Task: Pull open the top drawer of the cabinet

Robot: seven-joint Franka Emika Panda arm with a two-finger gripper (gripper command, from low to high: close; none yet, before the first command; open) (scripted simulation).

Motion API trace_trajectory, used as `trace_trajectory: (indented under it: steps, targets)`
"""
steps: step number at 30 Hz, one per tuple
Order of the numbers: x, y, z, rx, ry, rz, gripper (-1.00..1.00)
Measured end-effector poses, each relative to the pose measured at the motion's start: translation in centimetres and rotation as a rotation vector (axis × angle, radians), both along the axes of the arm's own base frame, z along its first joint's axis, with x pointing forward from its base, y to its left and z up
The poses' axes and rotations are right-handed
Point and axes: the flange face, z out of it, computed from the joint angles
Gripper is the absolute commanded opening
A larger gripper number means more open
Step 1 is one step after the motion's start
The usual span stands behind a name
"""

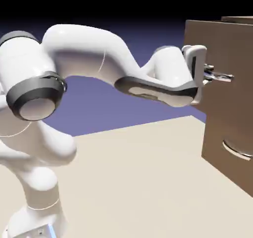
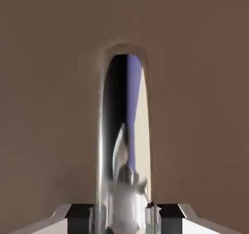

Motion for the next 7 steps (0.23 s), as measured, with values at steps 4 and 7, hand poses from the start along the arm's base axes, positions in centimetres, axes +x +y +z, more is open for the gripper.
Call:
trace_trajectory:
  steps: [4,7]
  targets:
    - [-3.5,0.1,0.0,-0.005,-0.001,0.004,-1.00]
    - [-3.6,0.0,0.0,0.000,0.001,0.000,1.00]
